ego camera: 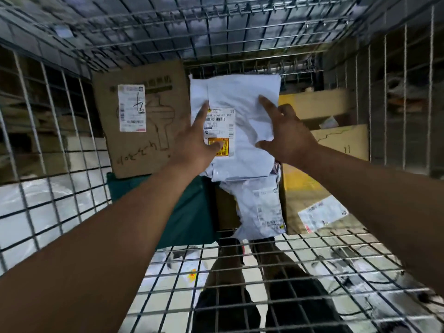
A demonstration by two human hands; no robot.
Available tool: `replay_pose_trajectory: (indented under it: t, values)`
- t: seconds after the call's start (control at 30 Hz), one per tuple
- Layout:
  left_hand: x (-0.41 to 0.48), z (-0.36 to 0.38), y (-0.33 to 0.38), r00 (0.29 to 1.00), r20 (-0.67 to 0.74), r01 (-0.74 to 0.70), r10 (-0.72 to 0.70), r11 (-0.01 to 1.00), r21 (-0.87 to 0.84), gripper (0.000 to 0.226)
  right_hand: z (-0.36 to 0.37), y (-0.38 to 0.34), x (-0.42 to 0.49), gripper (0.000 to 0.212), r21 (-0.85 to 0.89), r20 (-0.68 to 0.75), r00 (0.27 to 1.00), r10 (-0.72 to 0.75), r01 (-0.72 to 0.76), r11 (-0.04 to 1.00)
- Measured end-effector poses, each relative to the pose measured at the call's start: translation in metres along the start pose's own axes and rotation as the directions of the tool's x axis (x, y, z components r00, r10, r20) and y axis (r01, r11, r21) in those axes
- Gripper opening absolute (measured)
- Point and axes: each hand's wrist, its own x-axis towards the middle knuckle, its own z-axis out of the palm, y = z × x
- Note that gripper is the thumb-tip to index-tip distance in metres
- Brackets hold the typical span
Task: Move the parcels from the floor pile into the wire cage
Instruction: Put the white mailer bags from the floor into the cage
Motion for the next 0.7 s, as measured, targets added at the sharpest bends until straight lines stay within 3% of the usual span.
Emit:
replay_pose_trajectory:
  t: [0.17, 0.37, 0.53, 0.7]
  values:
    - [0.035, 0.031, -0.006, 0.996, 0.057, 0.069, -0.074, 0.994, 0.09, 0.105, 0.011, 0.019, 0.043, 0.117, -0.083, 0.079, 0.997, -0.008, 0.015, 0.996]
    - [0.048, 0.066, -0.021, 0.985, 0.107, 0.111, -0.138, 0.966, 0.232, 0.109, 0.046, 0.037, 0.064, 0.116, -0.429, 0.044, 0.999, -0.015, 0.033, 0.903]
    - [0.055, 0.087, -0.019, 0.957, 0.163, 0.189, -0.239, 0.942, 0.277, 0.116, 0.061, 0.05, 0.073, 0.114, -0.456, 0.047, 0.999, -0.024, 0.043, 0.889]
    - [0.047, 0.087, -0.012, 0.955, 0.133, 0.217, -0.267, 0.927, 0.306, 0.112, 0.056, 0.049, 0.068, 0.115, -0.47, 0.034, 0.999, -0.008, 0.023, 0.882]
